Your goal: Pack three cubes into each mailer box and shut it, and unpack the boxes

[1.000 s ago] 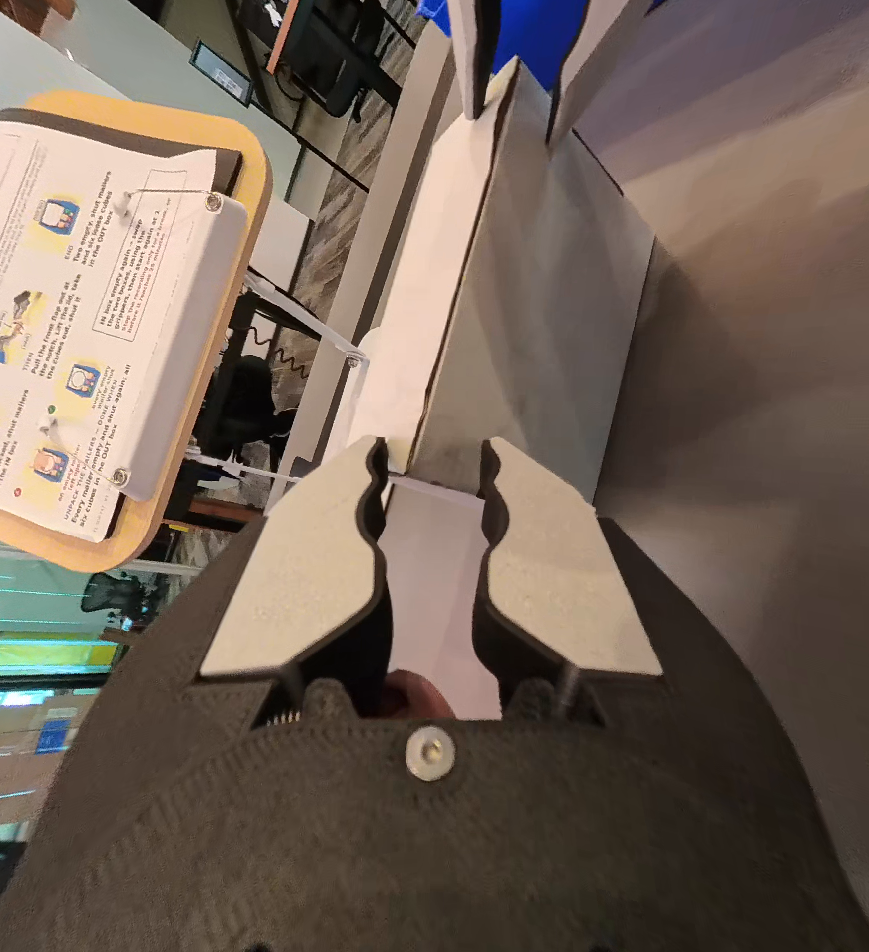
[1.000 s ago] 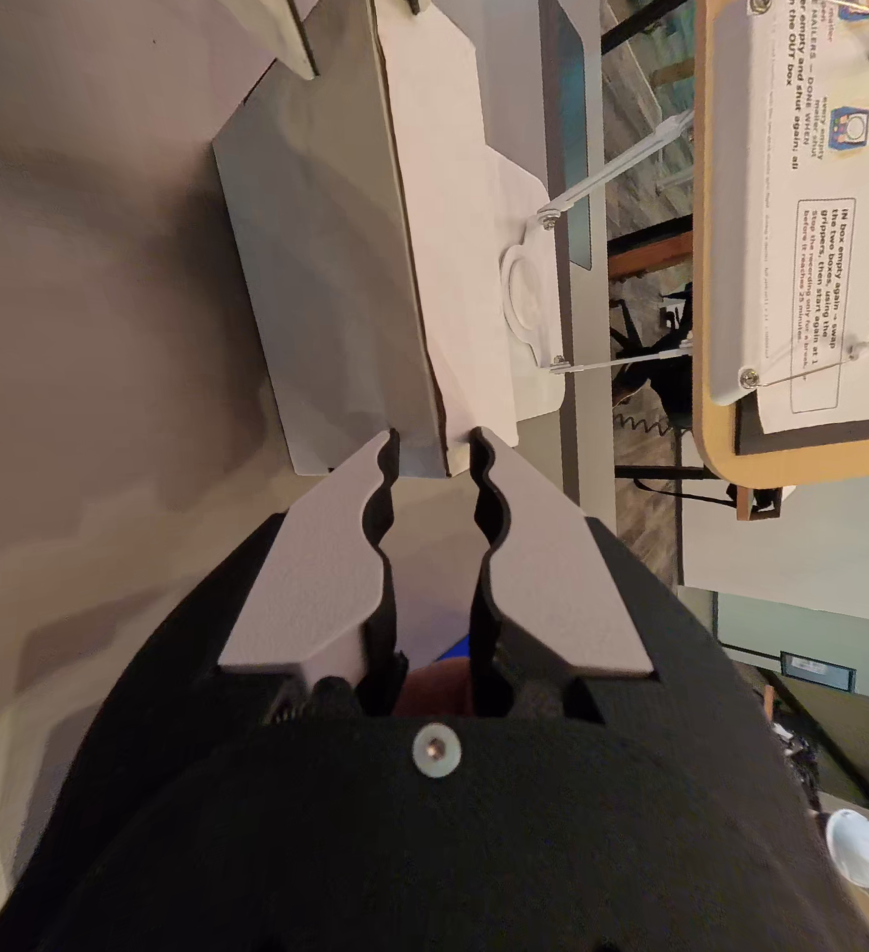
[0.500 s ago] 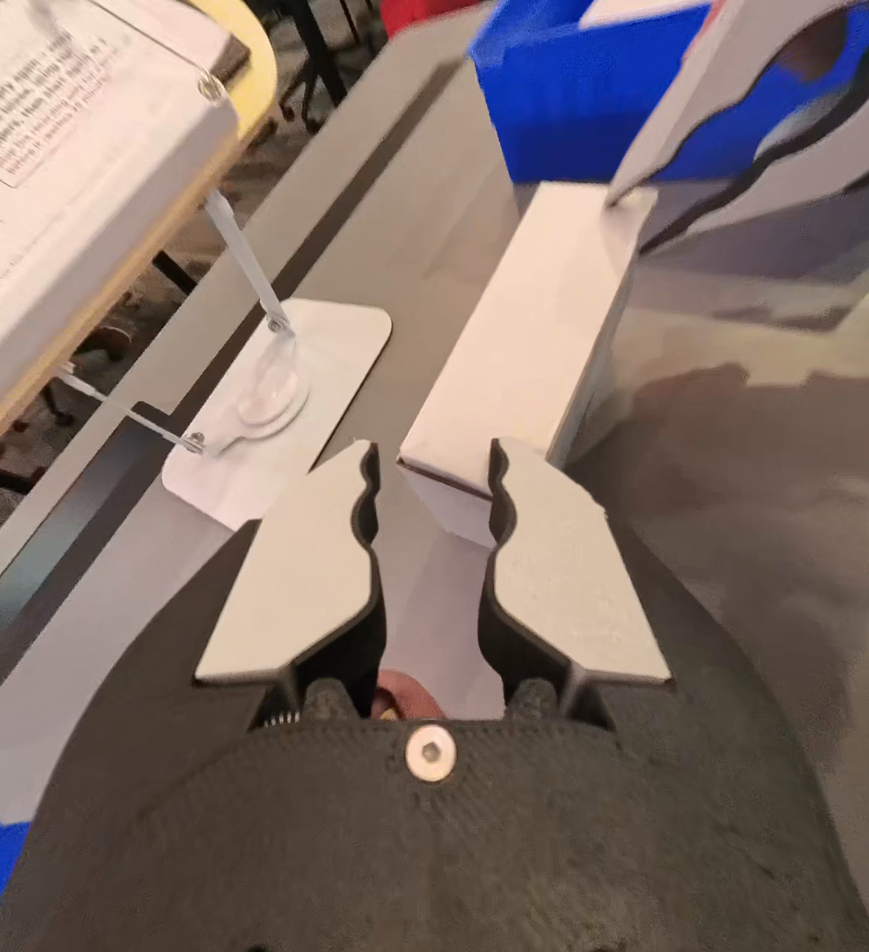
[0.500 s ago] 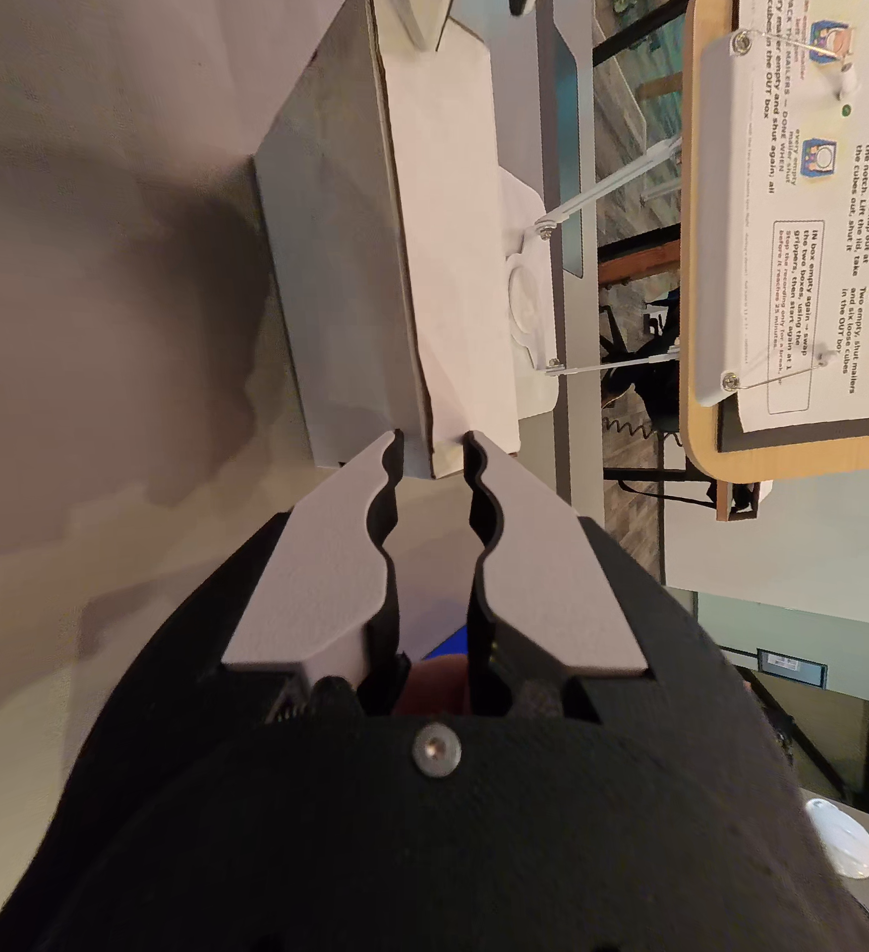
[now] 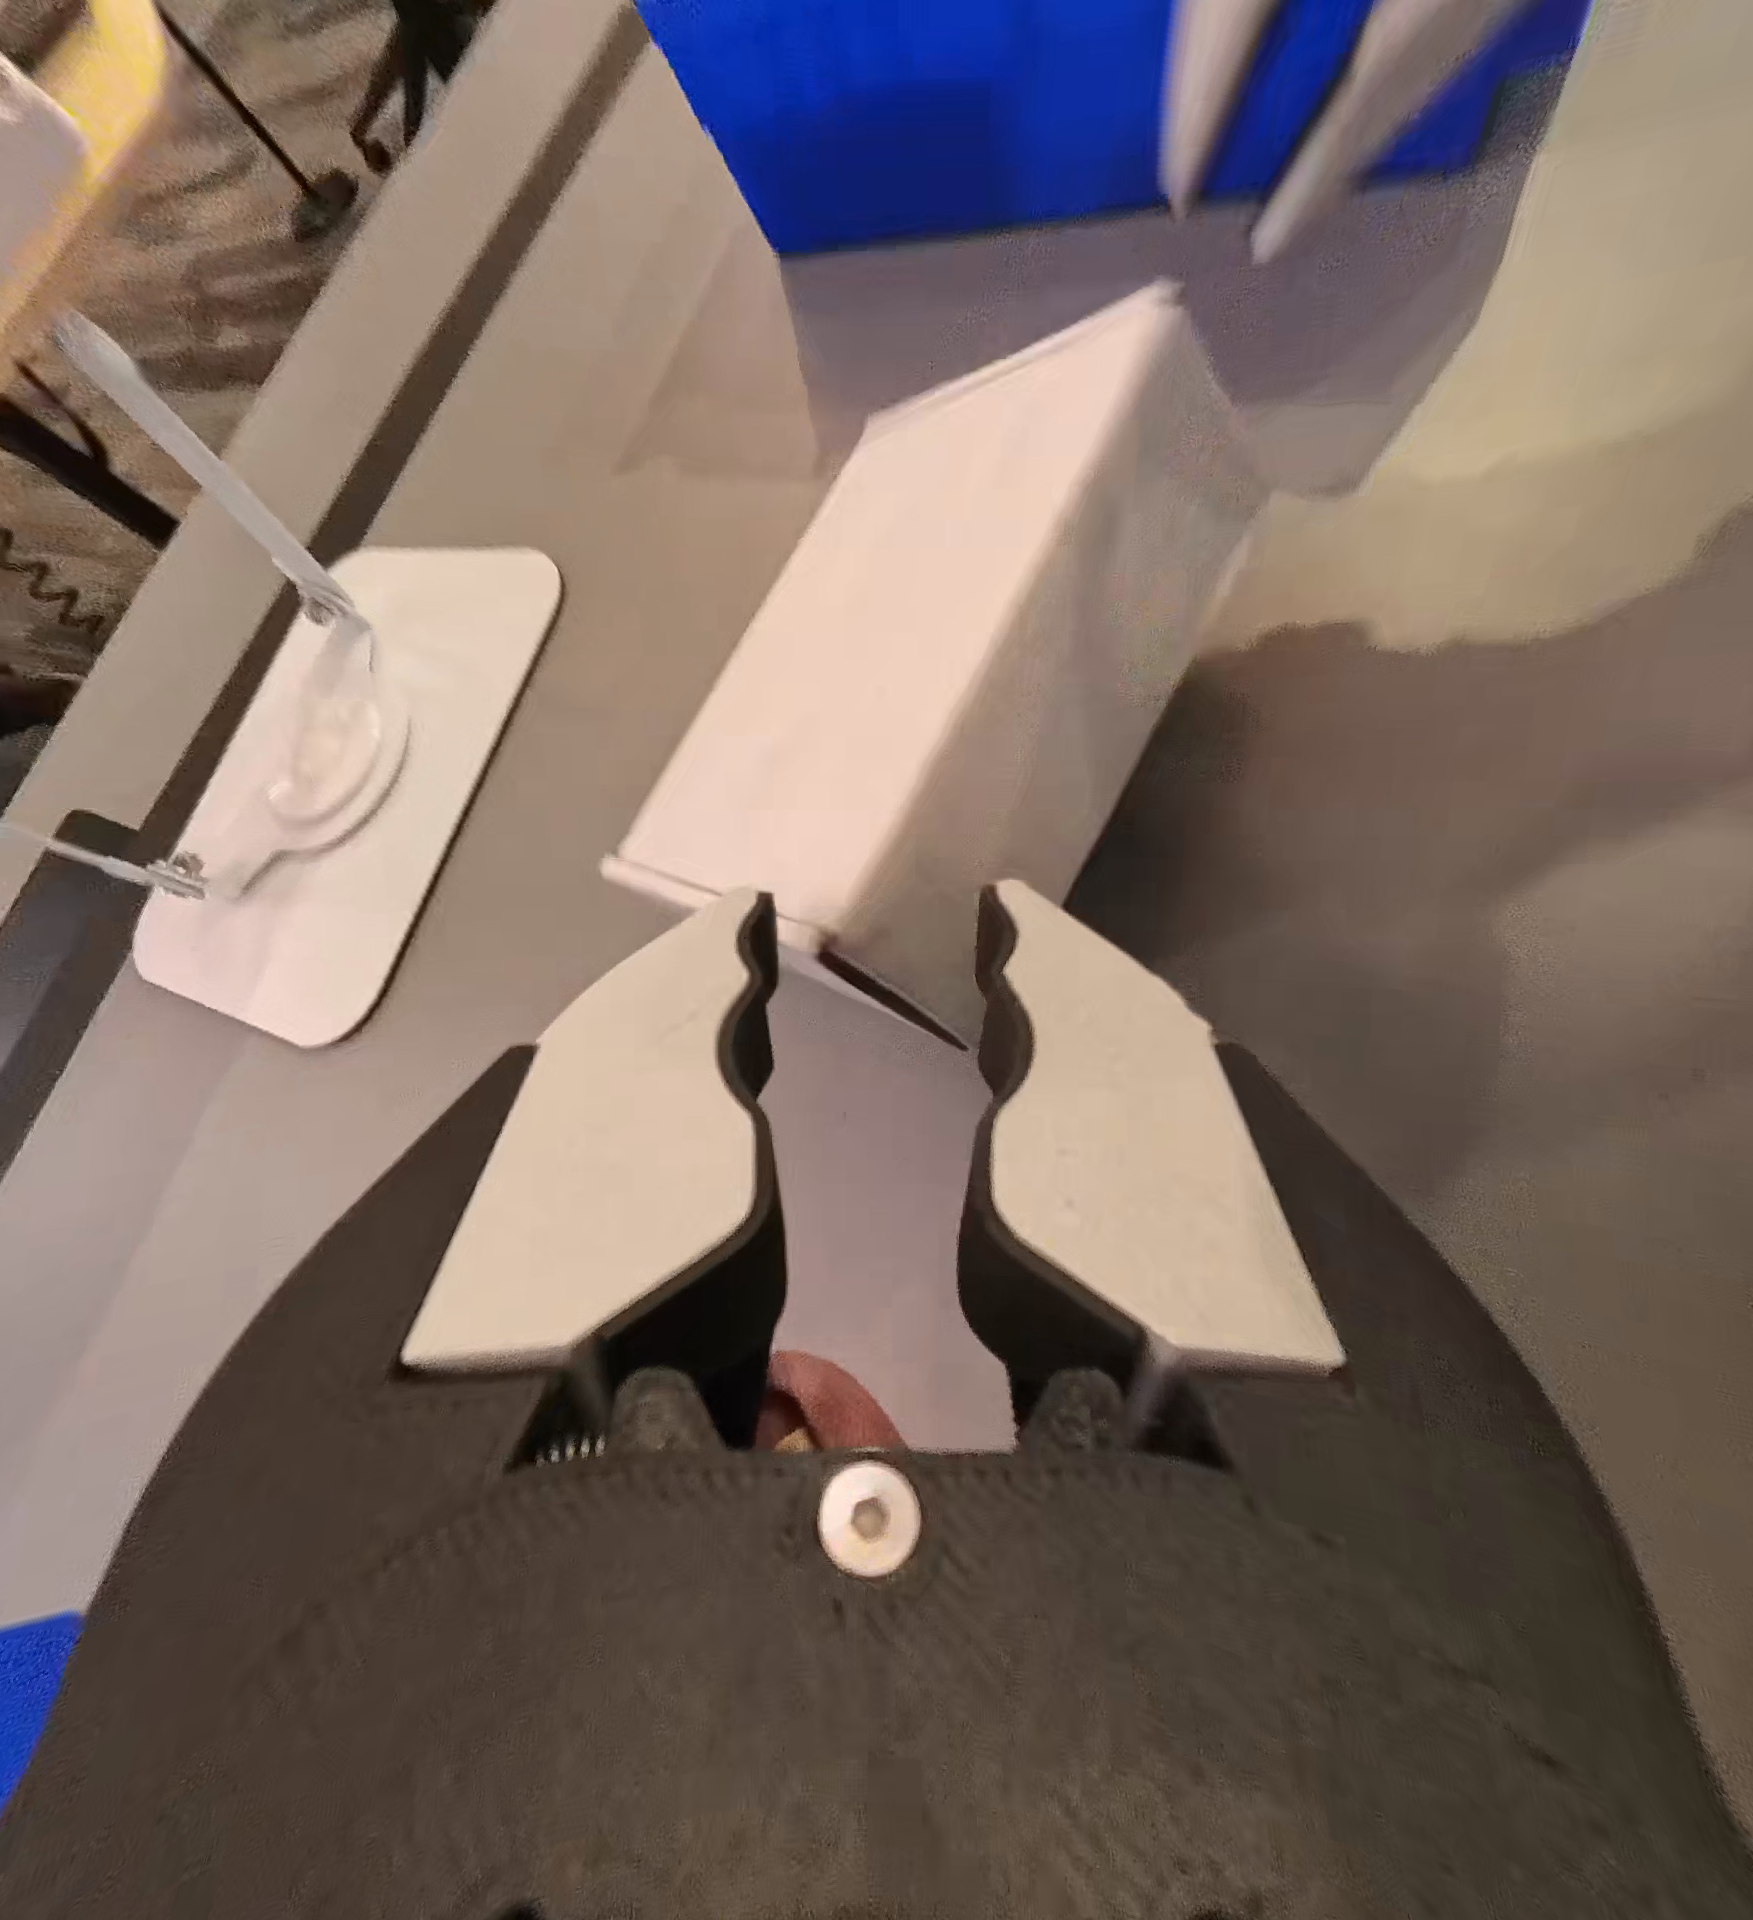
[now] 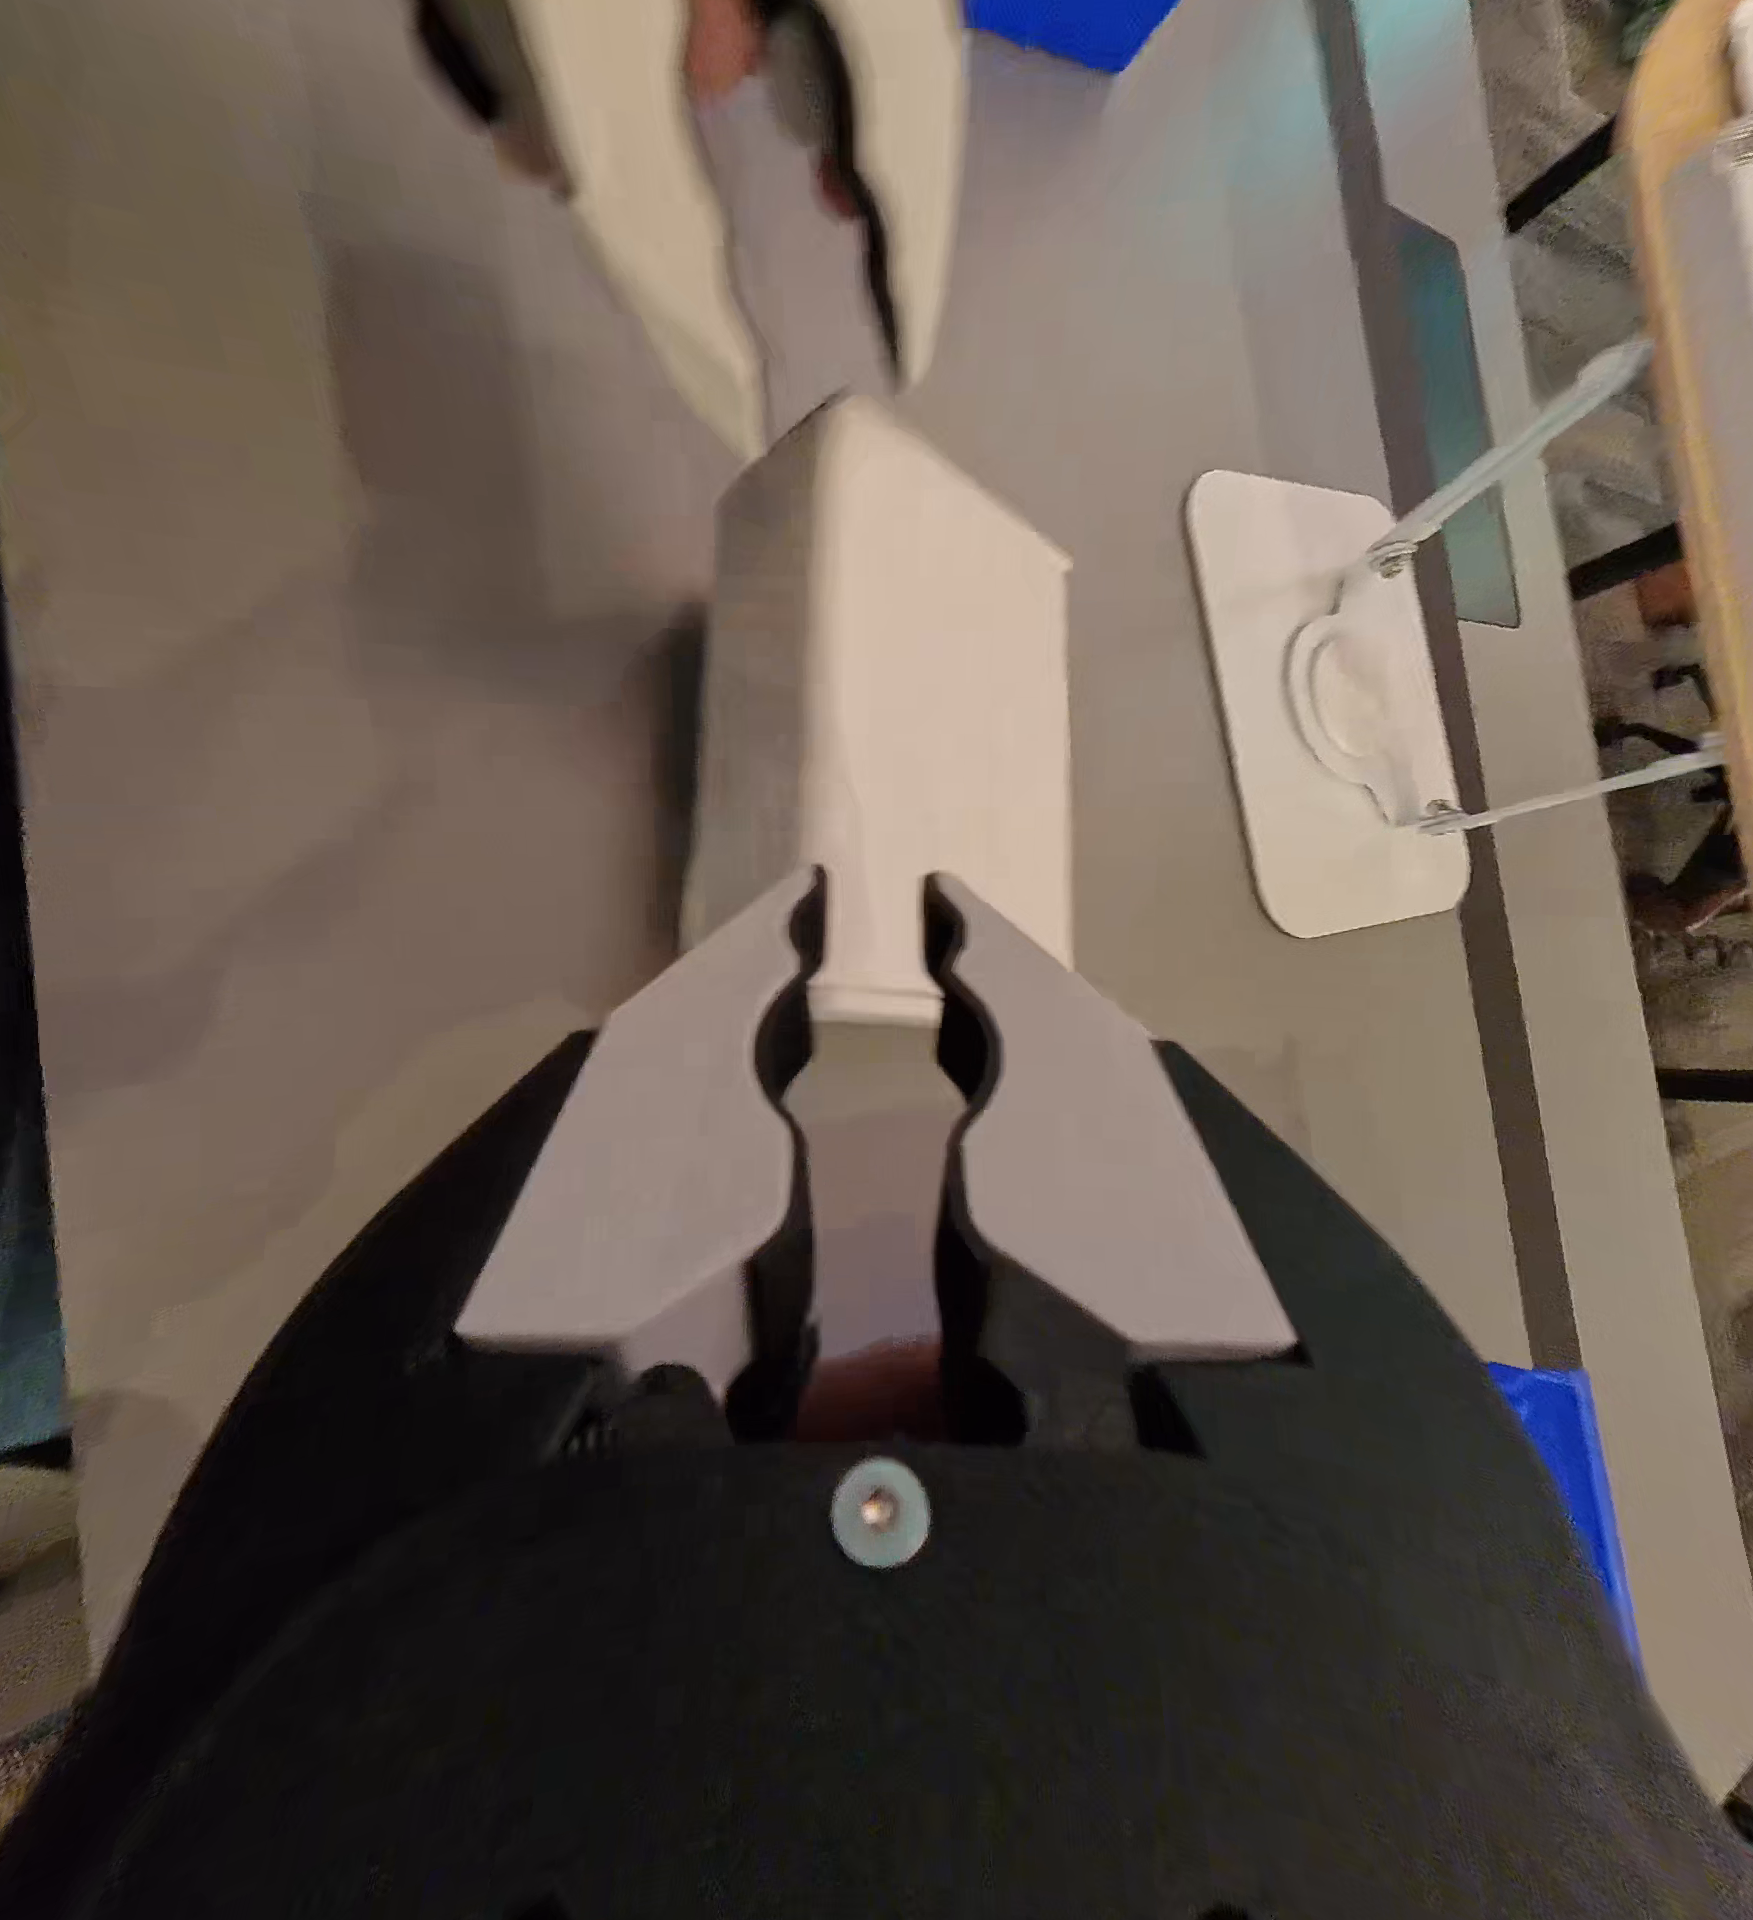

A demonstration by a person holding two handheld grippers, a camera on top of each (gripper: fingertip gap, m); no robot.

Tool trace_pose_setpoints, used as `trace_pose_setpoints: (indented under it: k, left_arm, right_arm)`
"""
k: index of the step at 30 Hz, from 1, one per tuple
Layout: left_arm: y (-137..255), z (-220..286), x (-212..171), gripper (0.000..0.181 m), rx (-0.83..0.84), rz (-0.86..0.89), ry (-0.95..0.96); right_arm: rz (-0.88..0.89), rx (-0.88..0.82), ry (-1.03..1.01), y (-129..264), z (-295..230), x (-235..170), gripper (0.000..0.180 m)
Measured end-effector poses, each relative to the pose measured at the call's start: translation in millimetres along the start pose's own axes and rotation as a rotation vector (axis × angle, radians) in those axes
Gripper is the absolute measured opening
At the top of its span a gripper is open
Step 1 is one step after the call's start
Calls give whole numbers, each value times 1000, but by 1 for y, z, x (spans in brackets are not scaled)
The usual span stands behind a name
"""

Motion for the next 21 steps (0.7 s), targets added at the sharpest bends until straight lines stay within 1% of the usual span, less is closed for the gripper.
trace_pose_setpoints:
  k: [1,2,3,4,7,8,10,11,14,18,21]
  left_arm:
    - [-2,2,-6,36,16,-13,-15]
    - [-4,5,-12,35,12,-24,-13]
    - [-6,9,-17,35,-1,-38,2]
    - [-9,12,-21,35,-4,-46,6]
    - [-12,19,-25,36,-21,-63,14]
    - [-12,20,-25,36,-17,-64,16]
    - [-12,20,-27,37,-19,-74,19]
    - [-12,19,-27,37,-19,-77,24]
    - [-9,19,-31,36,-35,-100,35]
    - [-3,18,-34,36,-31,-121,21]
    - [4,15,-35,36,-19,-110,32]
  right_arm:
    - [-1,6,-17,-2,6,2,31]
    - [-19,35,-39,-7,10,2,52]
    - [-62,82,-61,-16,11,-1,71]
    - [-108,133,-91,-28,11,-5,86]
    - [-186,239,-144,-63,2,-6,121]
    - [-222,267,-157,-73,-2,-6,128]
    - [-293,256,-162,-90,-3,-6,132]
    - [-326,276,-153,-97,-7,-7,135]
    - [-438,330,-168,-114,-15,-20,128]
    - [-398,316,-163,-120,-8,-18,127]
    - [-344,329,-170,-112,-6,-15,126]
Point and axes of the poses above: each gripper's, where its closed fingertips meet, y back along the fingers, x out of its top, z = x × y across the jaws, the point moved 3 cm from there along y, back along the fingers, and after that the axes turned 12 degrees about y, right-handed, at the moved point
